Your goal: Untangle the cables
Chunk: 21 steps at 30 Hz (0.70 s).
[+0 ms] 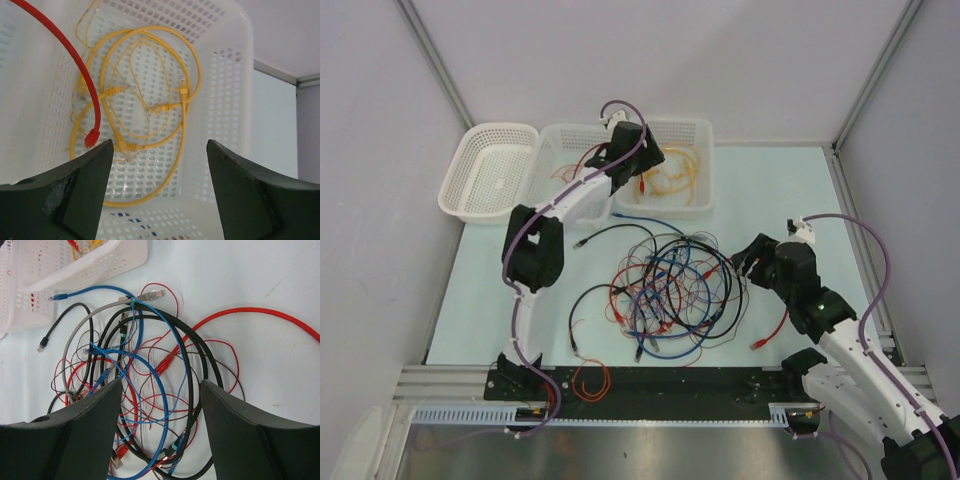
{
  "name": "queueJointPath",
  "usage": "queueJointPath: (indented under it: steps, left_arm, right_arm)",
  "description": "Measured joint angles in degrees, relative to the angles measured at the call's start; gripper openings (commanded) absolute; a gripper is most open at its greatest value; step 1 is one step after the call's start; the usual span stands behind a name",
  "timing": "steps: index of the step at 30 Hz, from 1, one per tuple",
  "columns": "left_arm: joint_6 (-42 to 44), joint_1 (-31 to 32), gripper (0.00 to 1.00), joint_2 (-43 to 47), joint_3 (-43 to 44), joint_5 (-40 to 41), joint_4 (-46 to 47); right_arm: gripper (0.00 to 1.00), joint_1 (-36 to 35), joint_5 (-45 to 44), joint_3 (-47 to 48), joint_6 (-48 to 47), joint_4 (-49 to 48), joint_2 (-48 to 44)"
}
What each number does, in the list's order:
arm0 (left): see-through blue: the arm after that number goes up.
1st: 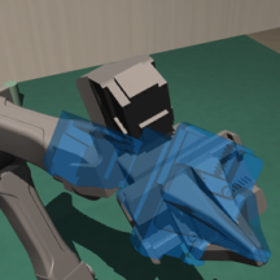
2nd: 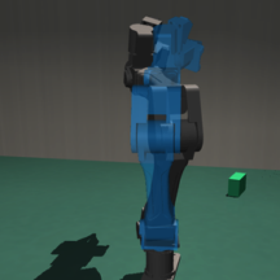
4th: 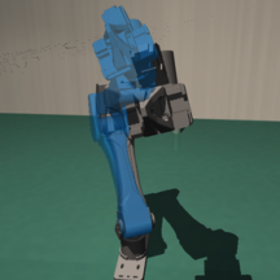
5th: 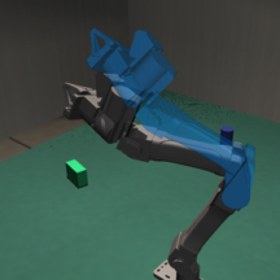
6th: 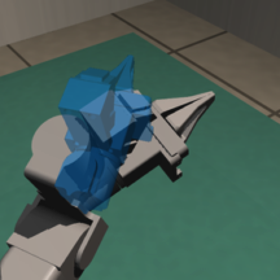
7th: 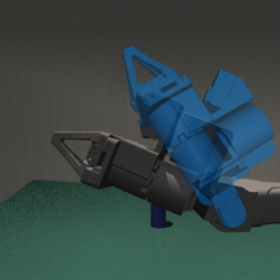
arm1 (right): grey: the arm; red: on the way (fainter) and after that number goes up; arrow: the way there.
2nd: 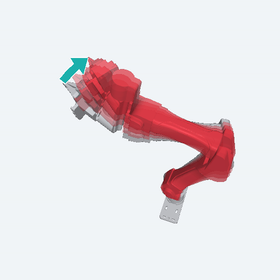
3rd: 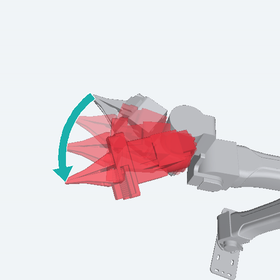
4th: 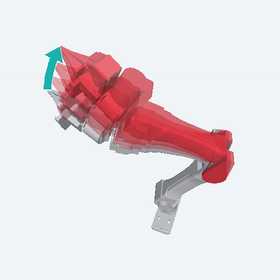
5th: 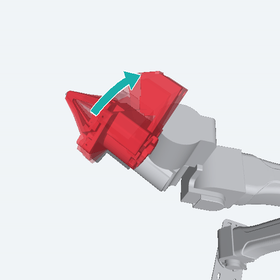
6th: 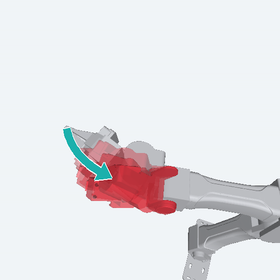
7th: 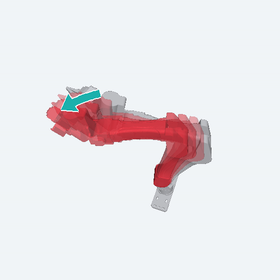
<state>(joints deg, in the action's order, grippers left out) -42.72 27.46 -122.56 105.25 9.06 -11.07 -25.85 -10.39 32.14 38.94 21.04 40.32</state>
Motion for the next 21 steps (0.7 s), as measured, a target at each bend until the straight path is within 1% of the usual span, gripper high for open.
queueJointPath:
  steps: [3, 13, 18, 21]
  left_arm:
    - [-1.2, -0.1, 0.79, -2.7, 3.0, 1.8, -2.2]
    - [-4.7, -0.1, 0.75, -5.5, 4.7, 8.7, -6.0]
    - [-5.1, 0.1, 0.7, -10.8, 9.6, 12.1, -7.8]
    - [-5.1, 0.2, 0.66, -14.3, 13.1, 13.5, -8.6]
  right_arm:
    - [0.7, 1.4, 1.6, 0.0, 0.1, -0.4, 0.5]
    - [0.7, 2.3, 3.5, 0.0, 1.1, -1.4, 3.0]
    - [0.7, 2.6, 4.0, 0.0, 1.8, -1.6, 4.9]
    - [0.7, 3.0, 4.0, 0.0, 2.0, -1.6, 4.9]
